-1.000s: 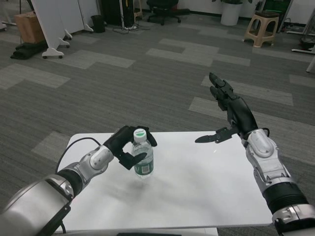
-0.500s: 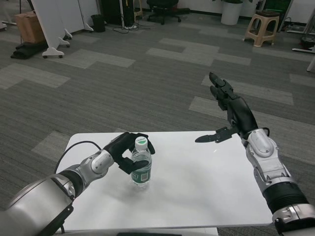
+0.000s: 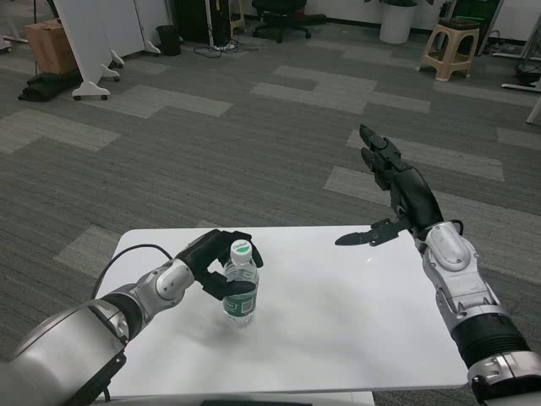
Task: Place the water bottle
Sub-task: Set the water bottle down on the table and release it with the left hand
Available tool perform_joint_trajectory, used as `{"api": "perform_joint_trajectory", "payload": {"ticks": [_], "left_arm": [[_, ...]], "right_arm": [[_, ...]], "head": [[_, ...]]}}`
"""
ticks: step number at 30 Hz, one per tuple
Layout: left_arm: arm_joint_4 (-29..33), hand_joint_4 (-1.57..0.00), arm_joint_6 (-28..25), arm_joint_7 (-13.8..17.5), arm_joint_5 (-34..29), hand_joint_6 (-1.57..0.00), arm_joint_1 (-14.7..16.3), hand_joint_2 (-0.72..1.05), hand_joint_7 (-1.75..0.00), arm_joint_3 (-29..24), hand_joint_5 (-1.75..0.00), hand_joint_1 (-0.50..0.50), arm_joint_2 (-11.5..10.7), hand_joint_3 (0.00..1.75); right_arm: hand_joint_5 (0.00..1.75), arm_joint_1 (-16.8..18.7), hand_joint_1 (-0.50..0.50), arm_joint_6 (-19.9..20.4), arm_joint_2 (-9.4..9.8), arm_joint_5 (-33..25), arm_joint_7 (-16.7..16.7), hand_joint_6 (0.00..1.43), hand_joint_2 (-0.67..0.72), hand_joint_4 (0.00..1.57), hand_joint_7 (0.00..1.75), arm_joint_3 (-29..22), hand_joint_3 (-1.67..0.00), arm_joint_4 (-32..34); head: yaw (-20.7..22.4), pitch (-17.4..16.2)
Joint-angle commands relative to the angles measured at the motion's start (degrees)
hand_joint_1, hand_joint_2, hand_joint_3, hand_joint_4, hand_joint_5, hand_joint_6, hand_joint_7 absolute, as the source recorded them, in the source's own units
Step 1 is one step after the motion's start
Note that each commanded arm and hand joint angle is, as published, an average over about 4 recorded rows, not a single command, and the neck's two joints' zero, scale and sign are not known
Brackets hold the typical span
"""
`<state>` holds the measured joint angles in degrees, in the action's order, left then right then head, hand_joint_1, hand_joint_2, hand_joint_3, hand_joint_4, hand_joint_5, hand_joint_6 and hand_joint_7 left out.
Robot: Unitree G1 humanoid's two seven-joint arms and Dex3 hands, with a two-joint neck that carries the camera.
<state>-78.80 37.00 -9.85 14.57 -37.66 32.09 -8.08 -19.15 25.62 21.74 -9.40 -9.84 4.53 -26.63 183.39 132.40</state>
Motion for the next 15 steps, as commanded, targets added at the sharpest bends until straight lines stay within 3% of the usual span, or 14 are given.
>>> {"api": "perform_joint_trajectory", "payload": {"ticks": [1,5,8,10,12,14,15], "left_arm": [[-0.2,-1.53,-1.2,0.7,-1.7,-1.47,-1.6,0.87,-1.57,-0.1,-1.75,-0.48,-0.6,0.44],[-0.2,-1.52,-2.0,1.9,-3.3,-1.42,-1.4,0.89,-1.52,-0.1,-1.75,-0.46,-0.6,0.35],[-0.1,-1.5,-2.4,3.3,-5.6,-1.35,-1.1,0.98,-1.31,-0.1,-1.75,-0.44,-0.6,0.35],[-0.1,-1.48,-2.5,4.3,-7.1,-1.03,-0.9,0.98,-0.93,-0.1,-1.75,-0.46,-0.6,0.35],[-0.1,-1.46,-2.9,5.6,-8.0,-0.56,-0.7,0.91,-0.49,-0.1,-1.75,-0.48,-0.6,0.35],[0.0,-1.43,-3.6,7.2,-8.5,-0.21,-0.6,0.83,-0.23,-0.1,-1.75,-0.49,-0.6,0.33],[0.1,-1.41,-4.1,8.2,-8.6,-0.12,-0.5,0.8,-0.16,-0.1,-1.75,-0.49,-0.6,0.31]], "right_arm": [[0.0,-0.1,-0.29,0.1,-0.12,-0.6,0.1,0.0,-0.1,0.0,0.0,-0.1,-0.24,0.4],[0.0,-0.1,-0.29,0.1,-0.12,-0.6,0.1,0.0,-0.1,0.0,0.0,-0.1,-0.24,0.4],[0.0,-0.1,-0.29,0.1,-0.12,-0.6,0.1,0.0,-0.1,0.0,0.0,-0.1,-0.24,0.4],[0.0,-0.1,-0.29,0.1,-0.12,-0.6,0.1,0.0,-0.1,0.0,0.0,-0.1,-0.24,0.4],[0.0,-0.1,-0.29,0.1,-0.12,-0.6,0.1,0.0,-0.1,0.0,0.0,-0.1,-0.24,0.4],[0.0,-0.1,-0.29,0.1,-0.12,-0.6,0.1,0.0,-0.1,0.0,0.0,-0.1,-0.24,0.4],[0.0,-0.1,-0.29,0.1,-0.12,-0.6,0.1,0.0,-0.1,0.0,0.0,-0.1,-0.24,0.4]], "head": [[0.2,-0.1],[0.3,-0.2],[0.3,-0.2],[0.3,-0.2],[0.4,-0.2],[0.4,-0.2],[0.4,-0.2]]}}
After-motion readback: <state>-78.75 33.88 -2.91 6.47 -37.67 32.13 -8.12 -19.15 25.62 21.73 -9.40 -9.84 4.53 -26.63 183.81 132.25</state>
